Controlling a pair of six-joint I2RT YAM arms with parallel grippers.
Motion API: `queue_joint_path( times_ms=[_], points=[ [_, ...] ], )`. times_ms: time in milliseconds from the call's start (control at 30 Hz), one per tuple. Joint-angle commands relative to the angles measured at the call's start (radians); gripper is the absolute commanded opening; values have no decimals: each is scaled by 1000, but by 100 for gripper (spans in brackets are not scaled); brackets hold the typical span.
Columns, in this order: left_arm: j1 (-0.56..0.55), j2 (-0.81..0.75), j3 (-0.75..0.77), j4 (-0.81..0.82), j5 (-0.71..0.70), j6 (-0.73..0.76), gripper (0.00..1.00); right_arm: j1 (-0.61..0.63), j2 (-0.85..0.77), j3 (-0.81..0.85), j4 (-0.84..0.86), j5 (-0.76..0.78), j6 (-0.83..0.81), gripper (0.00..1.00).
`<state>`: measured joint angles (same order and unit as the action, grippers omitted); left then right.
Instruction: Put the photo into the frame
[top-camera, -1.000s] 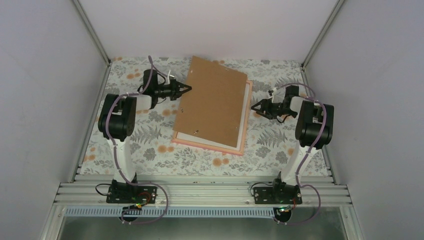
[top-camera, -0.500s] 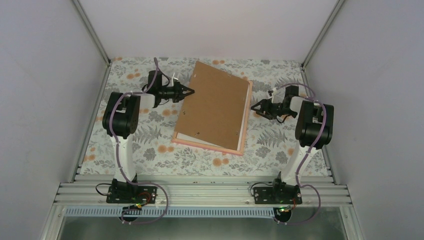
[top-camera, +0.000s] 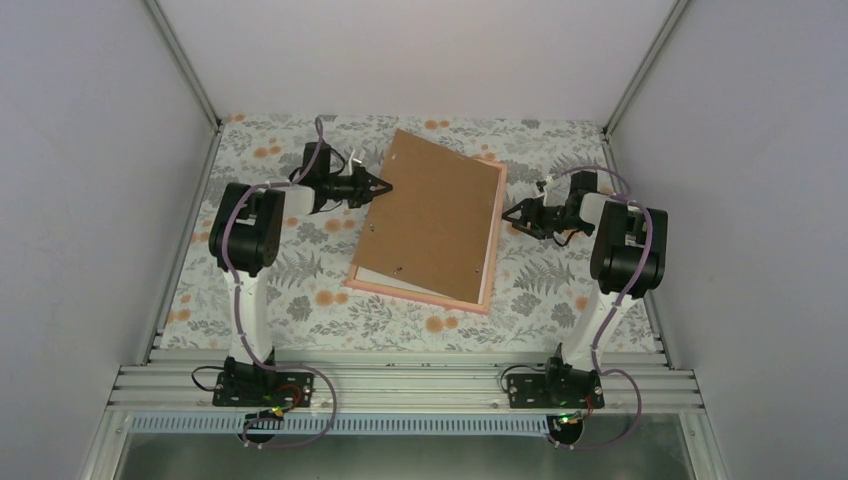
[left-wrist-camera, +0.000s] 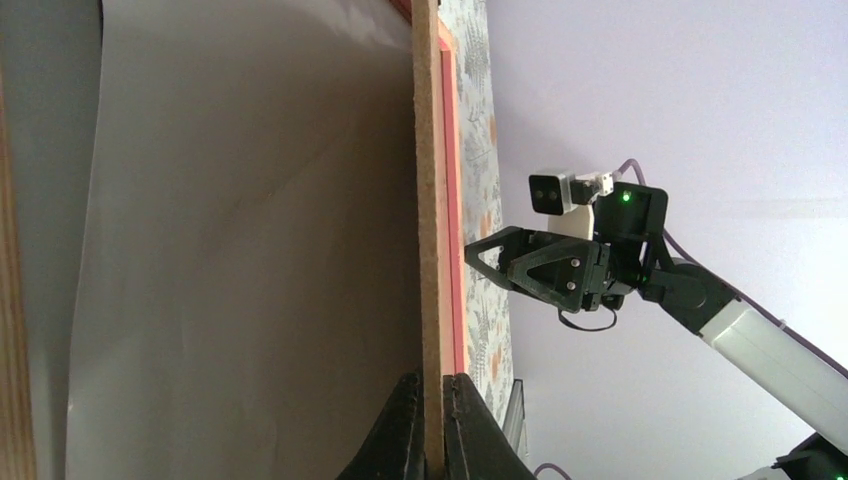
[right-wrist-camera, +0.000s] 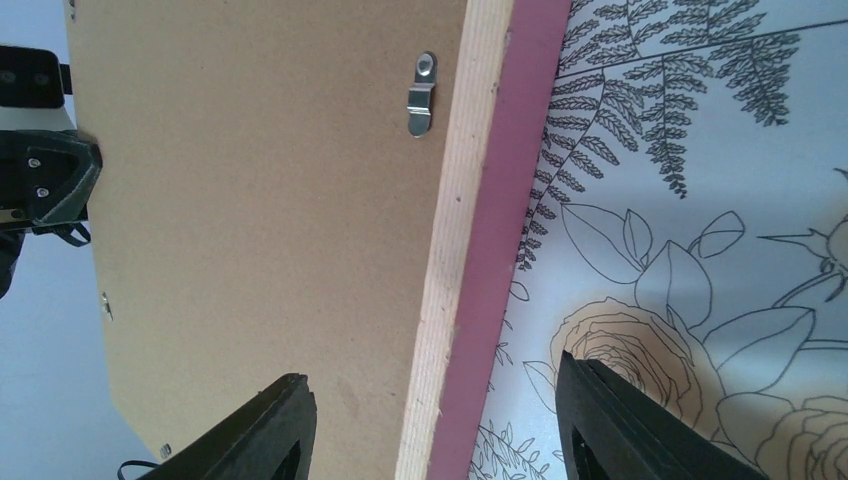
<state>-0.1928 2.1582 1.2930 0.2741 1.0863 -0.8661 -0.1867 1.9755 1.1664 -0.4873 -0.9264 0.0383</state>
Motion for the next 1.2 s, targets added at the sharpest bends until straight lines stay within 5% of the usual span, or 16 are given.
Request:
queue_joint_path(
  times_ms=[0,433,667,1167],
  points=[
    [-27,11,21,-31,-16,47,5,-11,3,16,6,-23,-5,60],
    [-55,-70,54,-296,-200,196,12,-10,10,-42,28,-42,9,60],
    [-97,-122,116,-468,-330,342,33,-9,26,-29,33,-51,23,59],
    [-228,-206,205,-813,-737,688,99,-9,44,19,20,-20,21,60]
  ],
)
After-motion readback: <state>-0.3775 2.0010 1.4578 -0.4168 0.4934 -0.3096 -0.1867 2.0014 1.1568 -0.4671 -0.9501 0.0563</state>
